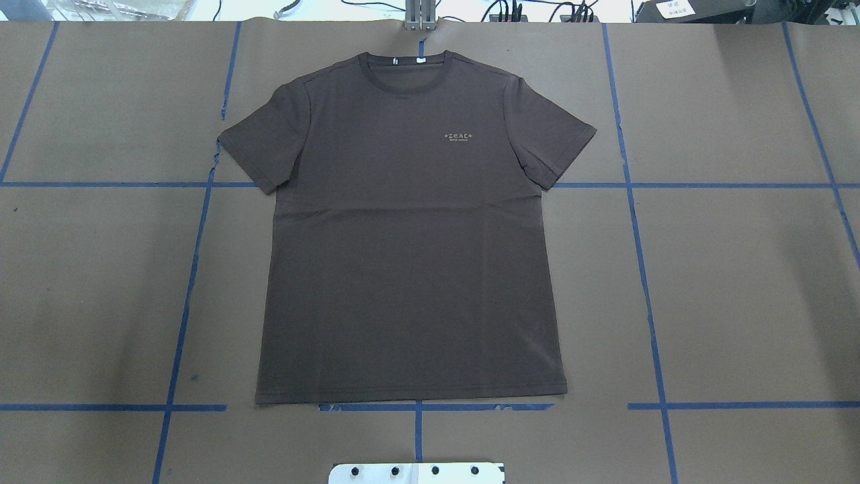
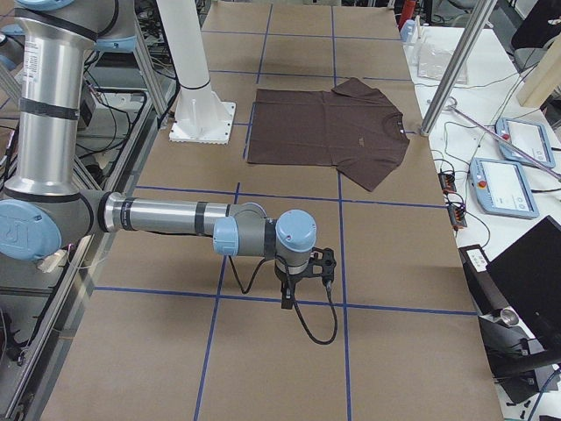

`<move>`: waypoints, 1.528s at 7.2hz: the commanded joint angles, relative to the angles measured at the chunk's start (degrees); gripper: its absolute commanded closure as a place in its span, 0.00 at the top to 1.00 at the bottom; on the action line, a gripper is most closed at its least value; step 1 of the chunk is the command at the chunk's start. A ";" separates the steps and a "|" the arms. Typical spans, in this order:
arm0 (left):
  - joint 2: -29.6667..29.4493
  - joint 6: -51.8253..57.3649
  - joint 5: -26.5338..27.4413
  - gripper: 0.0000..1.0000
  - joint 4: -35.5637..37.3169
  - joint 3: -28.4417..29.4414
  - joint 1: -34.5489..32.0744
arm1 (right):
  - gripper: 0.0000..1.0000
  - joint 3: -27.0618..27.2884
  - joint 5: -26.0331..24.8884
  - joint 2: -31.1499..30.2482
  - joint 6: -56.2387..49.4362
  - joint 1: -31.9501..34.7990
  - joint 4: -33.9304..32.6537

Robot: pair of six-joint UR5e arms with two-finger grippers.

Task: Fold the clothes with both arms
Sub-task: 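Move the right gripper toward the shirt's sleeve nearest it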

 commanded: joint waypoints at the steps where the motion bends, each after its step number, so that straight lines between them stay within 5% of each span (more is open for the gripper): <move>1: -0.04 0.00 0.00 1.00 -0.05 -1.77 0.00 | 1.00 0.90 -0.03 0.33 0.34 0.22 0.57; 4: -6.68 -0.09 -0.09 1.00 -0.67 -3.63 0.09 | 1.00 1.70 -0.11 10.58 0.87 -2.04 0.75; 5: -7.24 -0.18 -0.09 1.00 -3.02 -3.28 0.17 | 1.00 1.18 -0.20 15.40 4.26 -7.98 1.62; 7: -6.63 -0.70 -8.46 1.00 -8.48 -4.16 0.26 | 1.00 -3.12 0.15 27.88 25.65 -18.69 2.94; 9: -9.25 -0.44 -8.44 1.00 -8.40 -4.33 0.35 | 1.00 -13.02 -8.68 34.51 36.77 -28.91 18.75; 11: -11.28 -0.53 -7.91 1.00 -8.23 -3.10 1.66 | 1.00 -23.99 -11.54 39.41 46.65 -31.41 30.16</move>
